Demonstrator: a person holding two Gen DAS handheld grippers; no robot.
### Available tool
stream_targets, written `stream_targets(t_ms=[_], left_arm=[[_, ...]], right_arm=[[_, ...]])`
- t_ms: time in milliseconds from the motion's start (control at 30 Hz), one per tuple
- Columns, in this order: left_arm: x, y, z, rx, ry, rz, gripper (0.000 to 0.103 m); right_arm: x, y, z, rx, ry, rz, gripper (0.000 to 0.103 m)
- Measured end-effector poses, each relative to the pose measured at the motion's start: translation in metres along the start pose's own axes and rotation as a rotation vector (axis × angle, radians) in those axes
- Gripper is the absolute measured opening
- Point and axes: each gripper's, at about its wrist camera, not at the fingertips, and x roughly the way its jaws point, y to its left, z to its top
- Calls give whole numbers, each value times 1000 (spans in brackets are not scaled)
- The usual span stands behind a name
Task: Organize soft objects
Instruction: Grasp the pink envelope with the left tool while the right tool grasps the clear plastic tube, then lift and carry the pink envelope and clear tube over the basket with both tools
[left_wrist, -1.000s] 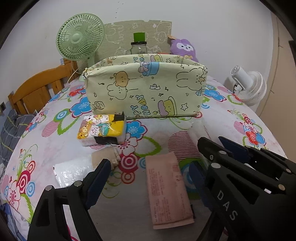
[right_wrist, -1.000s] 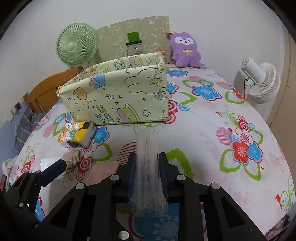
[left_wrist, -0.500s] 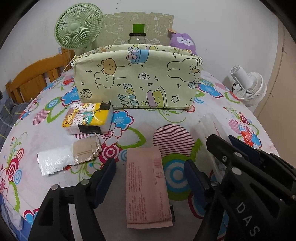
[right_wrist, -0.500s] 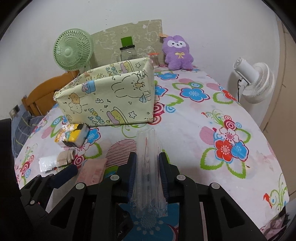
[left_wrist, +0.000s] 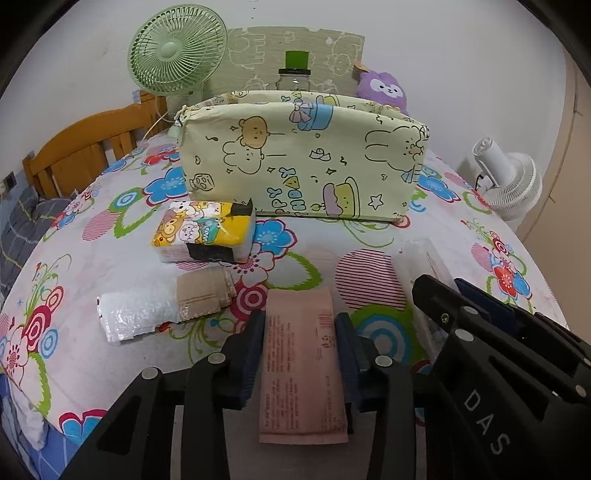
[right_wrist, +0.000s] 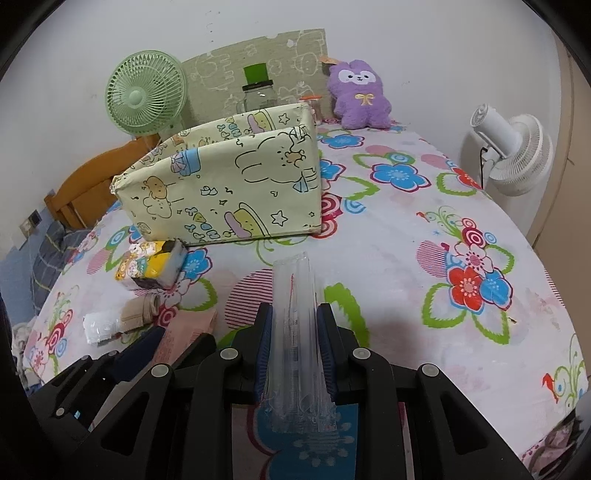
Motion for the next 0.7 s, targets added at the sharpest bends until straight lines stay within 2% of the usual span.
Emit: stream_targets(t_ms=[267, 500, 700], left_arm=[[-1, 5, 5, 3, 14, -20, 39], [-10, 8, 14, 20, -9, -46, 39], [-22, 11, 25, 9, -37, -37, 39]], right_arm=[[-1, 7, 4, -14, 1, -19, 28], [-5, 13, 13, -14, -10, -28, 28], [-14, 21, 24, -22, -40, -30, 28]])
